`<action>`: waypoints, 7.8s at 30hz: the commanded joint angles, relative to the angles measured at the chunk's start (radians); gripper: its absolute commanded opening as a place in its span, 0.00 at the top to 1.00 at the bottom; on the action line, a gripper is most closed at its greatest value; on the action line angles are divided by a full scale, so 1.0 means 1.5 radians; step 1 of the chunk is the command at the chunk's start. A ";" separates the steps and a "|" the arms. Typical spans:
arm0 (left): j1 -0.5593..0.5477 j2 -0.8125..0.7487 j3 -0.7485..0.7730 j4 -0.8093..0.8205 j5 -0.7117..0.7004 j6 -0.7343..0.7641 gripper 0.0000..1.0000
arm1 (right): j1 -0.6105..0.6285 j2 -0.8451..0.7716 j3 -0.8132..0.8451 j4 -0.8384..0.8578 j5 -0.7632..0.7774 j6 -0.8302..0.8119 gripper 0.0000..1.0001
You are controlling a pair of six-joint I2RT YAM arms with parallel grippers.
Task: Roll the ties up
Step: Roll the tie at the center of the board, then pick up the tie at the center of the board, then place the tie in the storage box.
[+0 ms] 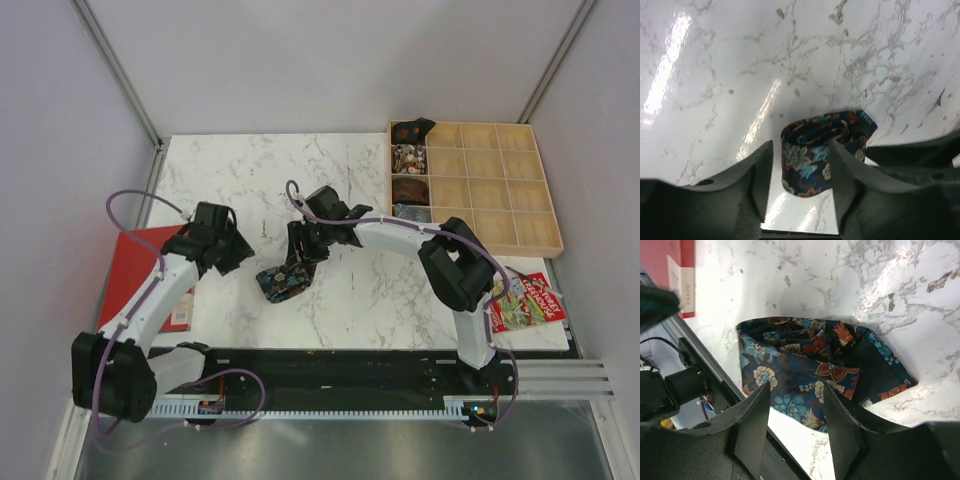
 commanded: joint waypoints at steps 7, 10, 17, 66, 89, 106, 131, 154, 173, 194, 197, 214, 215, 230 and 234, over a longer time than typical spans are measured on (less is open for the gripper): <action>0.041 0.255 0.134 0.036 0.085 0.174 0.67 | 0.076 -0.162 -0.149 -0.008 0.154 0.017 0.39; 0.041 0.308 0.157 0.035 0.114 0.200 0.69 | 0.116 -0.162 -0.175 0.014 0.202 0.059 0.39; 0.038 0.368 0.169 0.041 0.195 0.209 0.74 | 0.146 -0.106 -0.226 0.153 0.238 0.147 0.41; 0.085 0.102 0.018 0.053 0.278 0.202 0.07 | 0.149 -0.341 -0.371 0.129 0.261 0.078 0.40; 0.013 -0.157 -0.254 0.185 0.148 -0.073 0.10 | 0.059 -0.124 -0.045 0.066 0.145 0.043 0.54; 0.009 -0.116 -0.321 0.337 0.176 -0.097 0.11 | 0.048 -0.004 -0.024 0.068 0.131 0.037 0.67; -0.056 -0.018 -0.380 0.486 0.086 -0.167 0.39 | 0.034 0.052 -0.072 0.099 0.124 0.031 0.71; -0.098 -0.024 -0.269 0.356 0.028 -0.081 0.98 | -0.010 -0.083 -0.125 0.111 0.177 0.069 0.60; -0.259 0.114 0.205 0.192 0.052 0.069 0.98 | -0.209 -0.536 -0.138 -0.109 0.368 0.048 0.55; -0.366 0.501 0.679 0.136 0.254 0.142 0.98 | -0.208 -0.857 -0.250 -0.148 0.426 0.136 0.54; -0.383 0.560 0.742 0.150 0.285 0.139 0.98 | -0.208 -0.880 -0.242 -0.162 0.433 0.130 0.52; -0.412 0.811 0.920 0.308 0.352 0.074 0.98 | -0.208 -0.905 -0.259 -0.235 0.440 0.112 0.53; -0.413 0.824 0.945 0.308 0.353 0.070 0.98 | -0.208 -0.904 -0.262 -0.235 0.442 0.112 0.53; -0.422 0.973 1.040 0.362 0.311 0.033 0.98 | -0.208 -0.908 -0.313 -0.237 0.436 0.112 0.54; -0.443 0.980 1.043 0.362 0.264 0.063 0.98 | -0.209 -0.905 -0.321 -0.234 0.434 0.113 0.54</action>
